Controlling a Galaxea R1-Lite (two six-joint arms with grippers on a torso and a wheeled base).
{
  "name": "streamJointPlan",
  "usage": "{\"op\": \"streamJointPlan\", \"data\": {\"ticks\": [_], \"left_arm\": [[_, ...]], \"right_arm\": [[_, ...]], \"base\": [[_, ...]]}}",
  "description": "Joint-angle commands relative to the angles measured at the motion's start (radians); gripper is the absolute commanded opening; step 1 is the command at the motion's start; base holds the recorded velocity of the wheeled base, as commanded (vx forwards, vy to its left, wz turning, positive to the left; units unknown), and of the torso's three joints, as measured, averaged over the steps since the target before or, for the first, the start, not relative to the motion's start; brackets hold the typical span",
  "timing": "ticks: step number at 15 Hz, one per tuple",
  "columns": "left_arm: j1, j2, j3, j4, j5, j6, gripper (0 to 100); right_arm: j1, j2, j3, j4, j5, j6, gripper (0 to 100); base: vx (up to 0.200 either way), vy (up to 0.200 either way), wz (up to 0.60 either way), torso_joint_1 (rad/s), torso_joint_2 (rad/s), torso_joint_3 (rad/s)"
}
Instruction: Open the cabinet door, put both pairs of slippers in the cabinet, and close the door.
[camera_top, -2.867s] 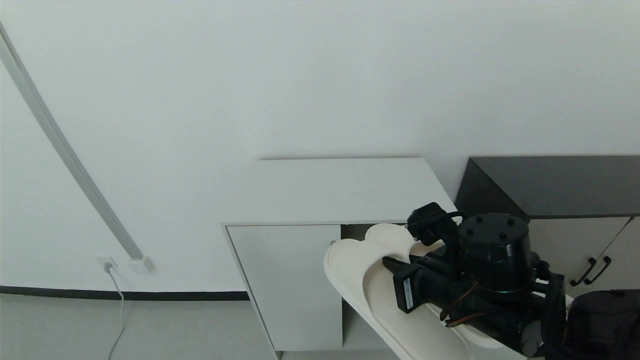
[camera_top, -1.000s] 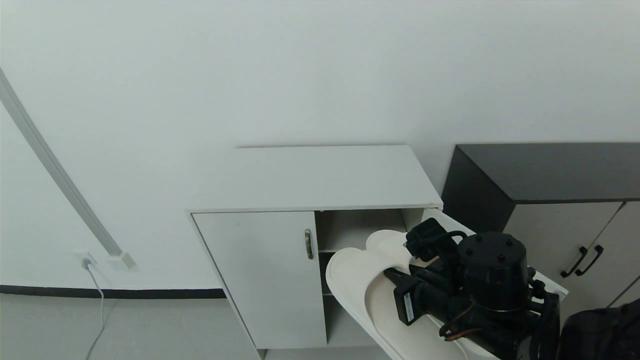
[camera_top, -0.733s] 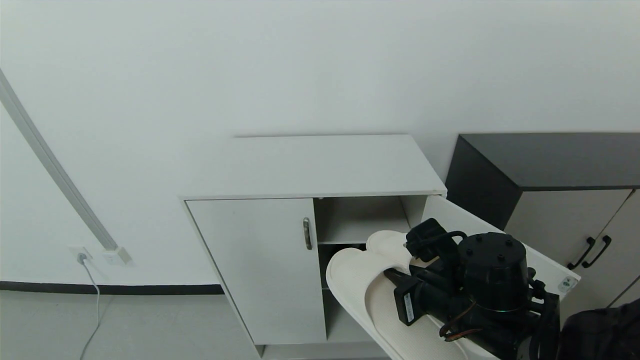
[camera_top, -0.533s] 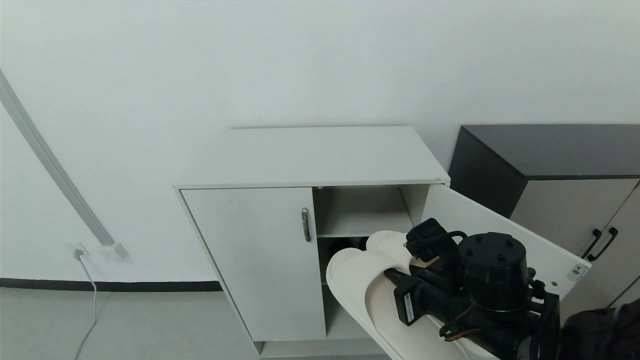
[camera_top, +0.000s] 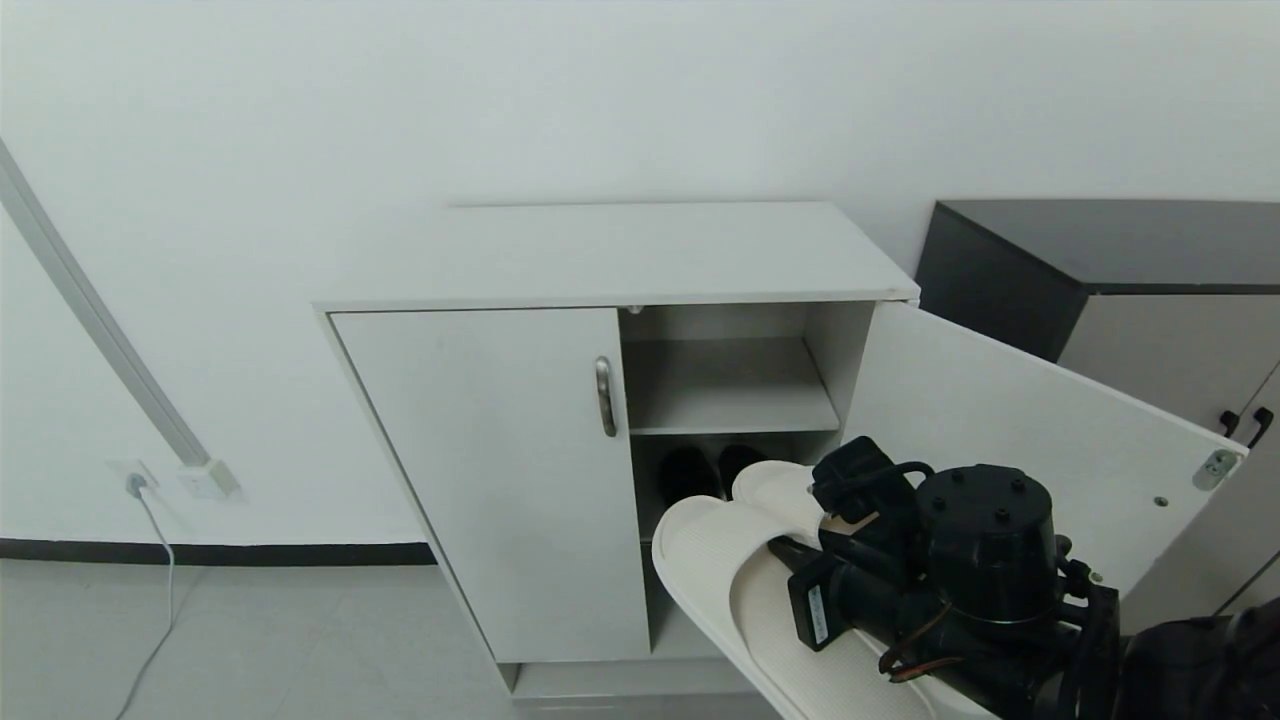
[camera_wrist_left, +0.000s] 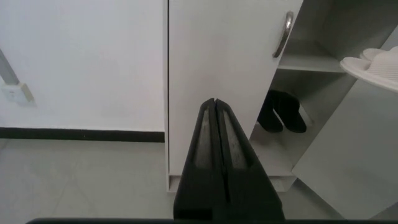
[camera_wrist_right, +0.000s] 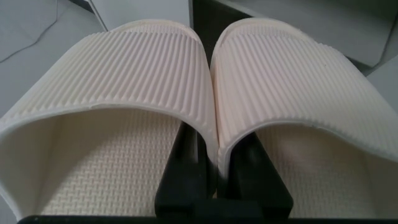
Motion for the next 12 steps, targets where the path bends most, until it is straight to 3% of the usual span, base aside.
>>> {"op": "streamJointPlan", "data": {"ticks": [1, 12], "left_arm": [[0.000, 0.000, 0.000, 0.000, 0.000, -0.001, 0], [0.000, 0.000, 0.000, 0.000, 0.000, -0.001, 0]], "right_arm": [[0.002, 0.002, 0.000, 0.000, 0.000, 0.000, 0], [0.002, 0.002, 0.010, -0.016, 0.000, -0.005, 0]], "base": [[0.000, 0.000, 0.00, -0.163, 0.49, 0.320], [0.000, 0.000, 0.00, -0.105, 0.46, 0.350]]}}
